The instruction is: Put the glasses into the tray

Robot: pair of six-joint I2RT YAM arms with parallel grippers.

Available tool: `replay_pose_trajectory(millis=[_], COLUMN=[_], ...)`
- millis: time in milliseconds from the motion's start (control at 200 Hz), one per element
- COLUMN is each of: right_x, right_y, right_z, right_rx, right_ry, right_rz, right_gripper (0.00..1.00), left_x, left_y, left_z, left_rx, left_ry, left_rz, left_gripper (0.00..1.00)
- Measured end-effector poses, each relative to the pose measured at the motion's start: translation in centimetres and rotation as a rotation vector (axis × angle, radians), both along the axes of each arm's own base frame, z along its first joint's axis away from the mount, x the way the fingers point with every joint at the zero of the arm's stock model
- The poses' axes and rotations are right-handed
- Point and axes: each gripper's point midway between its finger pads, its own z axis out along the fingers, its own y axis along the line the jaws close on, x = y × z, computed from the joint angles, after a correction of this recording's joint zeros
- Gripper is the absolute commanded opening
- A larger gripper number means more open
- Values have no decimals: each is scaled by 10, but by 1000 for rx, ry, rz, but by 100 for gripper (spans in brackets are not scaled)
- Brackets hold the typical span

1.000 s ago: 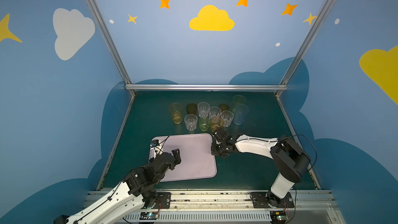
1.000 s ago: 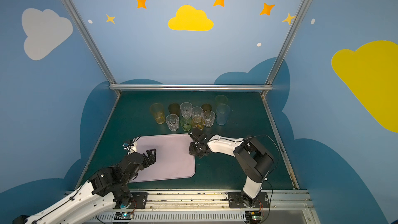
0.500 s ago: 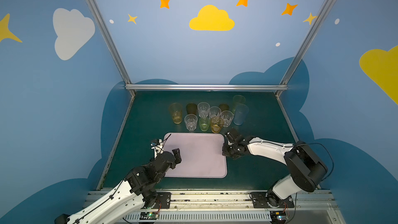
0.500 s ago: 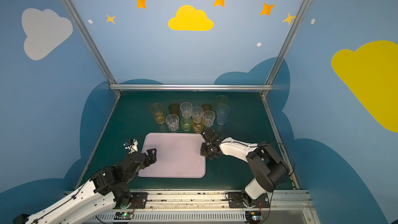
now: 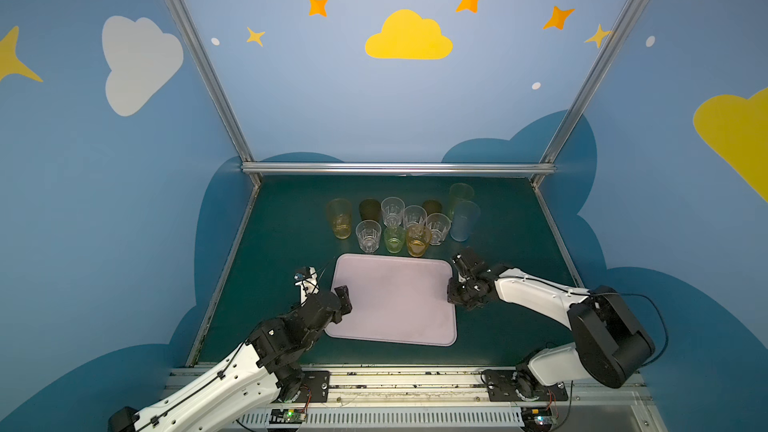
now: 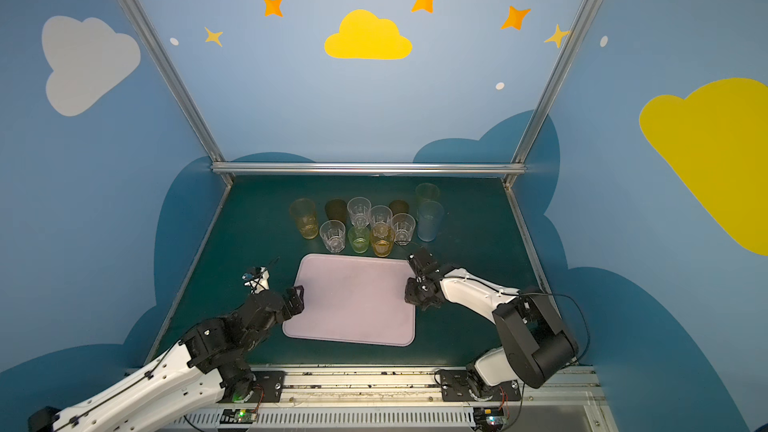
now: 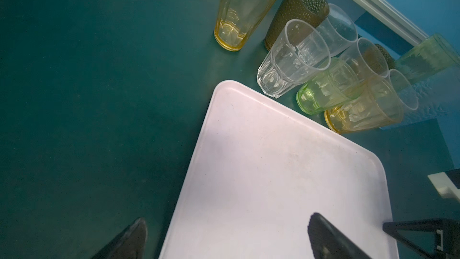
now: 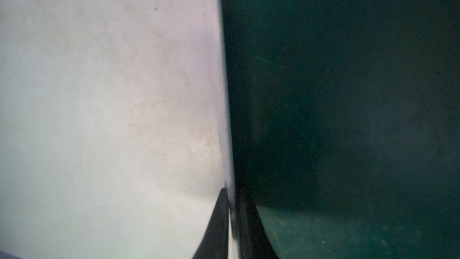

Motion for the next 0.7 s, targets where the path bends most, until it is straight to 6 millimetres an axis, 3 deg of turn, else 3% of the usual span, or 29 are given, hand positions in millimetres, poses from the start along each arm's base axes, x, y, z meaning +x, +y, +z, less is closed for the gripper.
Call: replay_pose_trajectory(millis=[75,190,376,521,701], right_x=[0,0,0,0,-2], right_y=[-4,-10,-10,-7,-3], right_z=[0,1,11,32,68], right_rx=[-7,-10,19,64,147], right_ry=[4,5,-9,-60,-158], right_rz=[1,-2,19,29,44], right_gripper=[16,36,51,71,82], left_x=[0,0,5,12,26], left_y=[-1,-2,-4,-2,0], left_z=[-3,-5,4,9,16], left_rx=[7,16,13,4,14], left_ry=[11,26,29,46,80], left_rz=[-4,-7,-1,21,43], left_gripper=[100,100,100,100,100])
